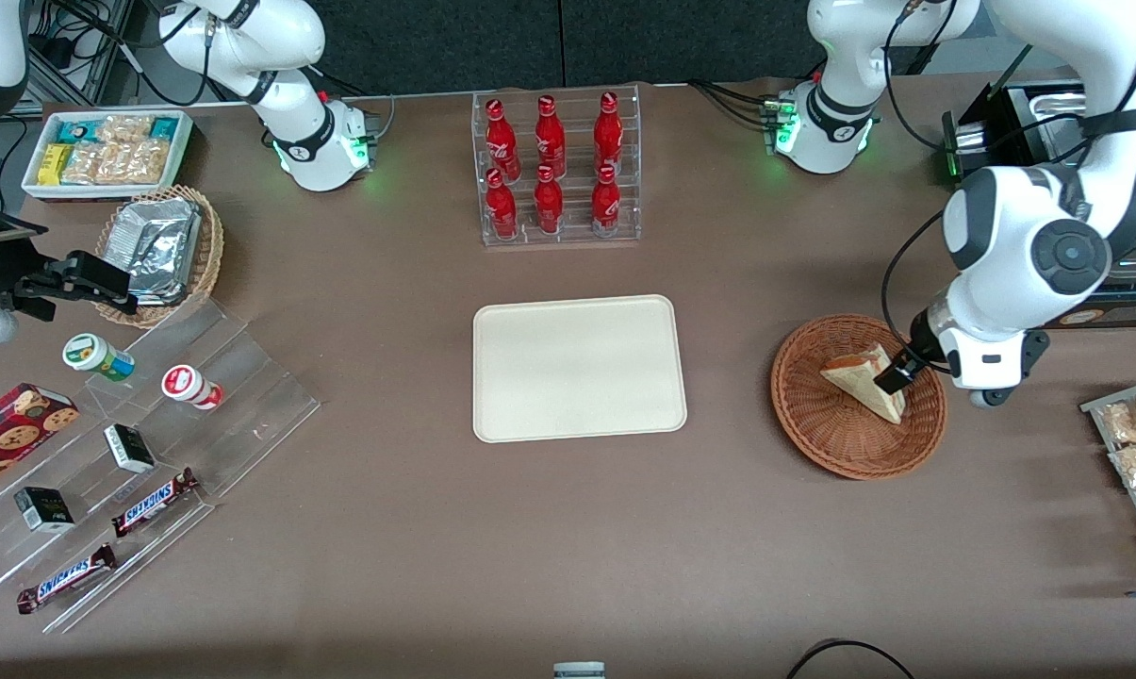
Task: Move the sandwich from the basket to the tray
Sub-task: 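Lower the open left gripper over the wrapped sandwich in the wicker basket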
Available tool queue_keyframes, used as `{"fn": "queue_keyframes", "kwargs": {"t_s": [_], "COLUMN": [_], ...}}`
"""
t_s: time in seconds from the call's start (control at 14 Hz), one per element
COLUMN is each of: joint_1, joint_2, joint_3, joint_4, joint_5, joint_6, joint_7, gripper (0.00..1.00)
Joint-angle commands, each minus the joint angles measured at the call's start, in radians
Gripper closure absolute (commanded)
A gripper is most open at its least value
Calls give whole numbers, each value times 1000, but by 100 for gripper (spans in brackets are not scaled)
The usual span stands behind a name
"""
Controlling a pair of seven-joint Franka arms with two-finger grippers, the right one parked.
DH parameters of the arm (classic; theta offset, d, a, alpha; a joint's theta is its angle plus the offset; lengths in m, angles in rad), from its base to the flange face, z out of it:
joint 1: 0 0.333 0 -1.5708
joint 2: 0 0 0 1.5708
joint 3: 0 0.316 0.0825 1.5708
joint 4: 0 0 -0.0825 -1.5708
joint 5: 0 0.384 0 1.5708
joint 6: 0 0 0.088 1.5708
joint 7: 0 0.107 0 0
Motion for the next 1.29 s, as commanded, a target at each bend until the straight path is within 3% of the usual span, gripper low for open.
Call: {"fn": "queue_keyframes", "kwargs": {"t_s": [0.0,1.21], "joint_1": [-8,-5], "joint_2": [-24,105], "joint_3": [4,7], "joint_4": [-91,-142], "joint_5": [8,15], "joint_6": [88,237], "joint_7": [-88,-129], "gripper": [0,0]}}
